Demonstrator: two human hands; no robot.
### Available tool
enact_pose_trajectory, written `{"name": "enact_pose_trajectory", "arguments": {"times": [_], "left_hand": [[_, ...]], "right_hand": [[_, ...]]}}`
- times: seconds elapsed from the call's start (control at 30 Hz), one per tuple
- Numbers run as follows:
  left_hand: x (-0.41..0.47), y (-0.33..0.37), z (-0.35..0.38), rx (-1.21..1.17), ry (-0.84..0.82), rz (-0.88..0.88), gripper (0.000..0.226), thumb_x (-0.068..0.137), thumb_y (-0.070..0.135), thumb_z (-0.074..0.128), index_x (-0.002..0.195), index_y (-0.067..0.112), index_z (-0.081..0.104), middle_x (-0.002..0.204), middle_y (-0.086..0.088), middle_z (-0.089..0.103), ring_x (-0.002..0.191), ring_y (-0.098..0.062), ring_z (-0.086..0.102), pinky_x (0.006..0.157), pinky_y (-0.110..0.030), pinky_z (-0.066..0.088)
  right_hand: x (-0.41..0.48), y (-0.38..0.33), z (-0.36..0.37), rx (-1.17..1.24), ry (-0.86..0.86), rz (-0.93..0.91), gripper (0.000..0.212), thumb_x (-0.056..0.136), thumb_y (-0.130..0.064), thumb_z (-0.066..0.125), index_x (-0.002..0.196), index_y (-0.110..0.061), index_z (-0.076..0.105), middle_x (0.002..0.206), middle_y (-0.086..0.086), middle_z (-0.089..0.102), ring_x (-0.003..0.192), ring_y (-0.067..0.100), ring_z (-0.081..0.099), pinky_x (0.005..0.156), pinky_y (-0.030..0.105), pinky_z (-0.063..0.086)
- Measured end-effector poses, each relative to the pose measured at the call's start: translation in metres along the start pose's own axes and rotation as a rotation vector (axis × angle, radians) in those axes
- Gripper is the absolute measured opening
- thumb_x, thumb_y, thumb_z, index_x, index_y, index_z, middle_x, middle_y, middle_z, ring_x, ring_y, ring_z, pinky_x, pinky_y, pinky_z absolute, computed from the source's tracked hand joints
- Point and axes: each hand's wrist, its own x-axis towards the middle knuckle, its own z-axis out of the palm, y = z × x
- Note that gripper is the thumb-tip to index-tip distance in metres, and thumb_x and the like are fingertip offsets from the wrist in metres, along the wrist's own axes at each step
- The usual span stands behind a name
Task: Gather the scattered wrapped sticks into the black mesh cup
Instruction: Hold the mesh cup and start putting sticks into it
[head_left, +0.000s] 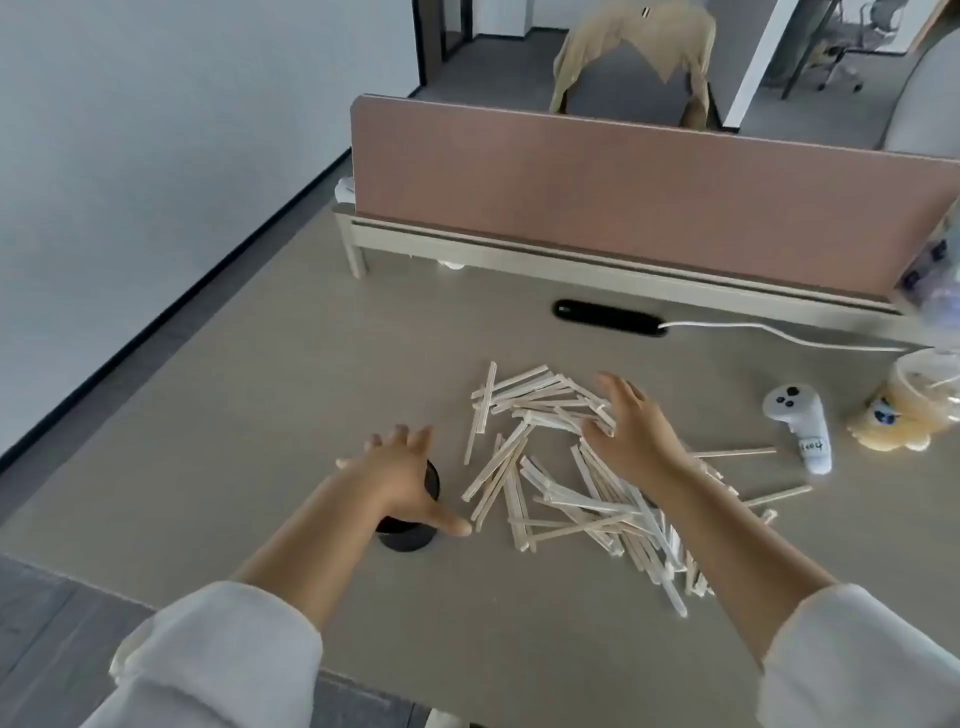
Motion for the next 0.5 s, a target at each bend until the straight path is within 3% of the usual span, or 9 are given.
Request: {"name": "enact_pose_trajectory", "arguments": {"times": [0.1, 0.2, 0.3, 0.43, 0.5], "left_hand": [[-0.008, -0.005, 0.011, 0.086, -0.05, -0.061, 0.128, 0.044, 0.059, 0.079, 0.141, 0.025, 0.003, 0.145, -0.005, 0.016, 0.13, -0.036, 0.024, 0.098, -0.055, 0.04], [-0.006, -0.004, 0.02, 0.071, 0.05, -0.081, 0.104, 0.052, 0.041, 0.079, 0.134, 0.017, 0.02, 0.131, -0.01, 0.025, 0.117, -0.036, 0.036, 0.088, -0.046, 0.048], [-0.001, 0.005, 0.022, 0.06, 0.158, -0.011, 0.09, 0.056, 0.04, 0.074, 0.129, 0.017, 0.027, 0.127, -0.01, 0.029, 0.114, -0.033, 0.036, 0.087, -0.044, 0.048], [0.004, 0.03, 0.023, 0.026, 0.297, 0.149, 0.097, 0.058, 0.044, 0.071, 0.138, 0.027, 0.019, 0.133, -0.009, 0.024, 0.12, -0.031, 0.029, 0.094, -0.041, 0.042], [0.007, 0.045, 0.022, -0.037, 0.348, 0.208, 0.099, 0.058, 0.046, 0.071, 0.139, 0.031, 0.017, 0.13, -0.008, 0.026, 0.119, -0.029, 0.029, 0.096, -0.04, 0.04]], "right_hand": [[-0.004, 0.017, 0.011, -0.114, -0.11, 0.101, 0.063, 0.089, -0.03, 0.055, 0.146, -0.021, 0.028, 0.151, 0.003, 0.036, 0.134, 0.028, 0.039, 0.104, 0.038, 0.038], [-0.011, 0.04, 0.019, -0.156, -0.202, 0.249, 0.068, 0.087, -0.028, 0.056, 0.147, -0.021, 0.024, 0.149, 0.007, 0.036, 0.131, 0.032, 0.042, 0.099, 0.04, 0.042], [-0.014, 0.062, 0.022, -0.172, -0.237, 0.432, 0.072, 0.084, -0.03, 0.058, 0.146, -0.014, 0.025, 0.145, 0.013, 0.038, 0.127, 0.036, 0.045, 0.095, 0.041, 0.046], [-0.024, 0.089, 0.025, -0.168, -0.253, 0.607, 0.079, 0.08, -0.039, 0.066, 0.141, -0.004, 0.031, 0.141, 0.017, 0.043, 0.121, 0.035, 0.051, 0.094, 0.039, 0.05], [-0.03, 0.1, 0.028, -0.158, -0.233, 0.64, 0.081, 0.081, -0.044, 0.064, 0.142, -0.003, 0.03, 0.14, 0.019, 0.044, 0.127, 0.036, 0.046, 0.101, 0.042, 0.045]]}}
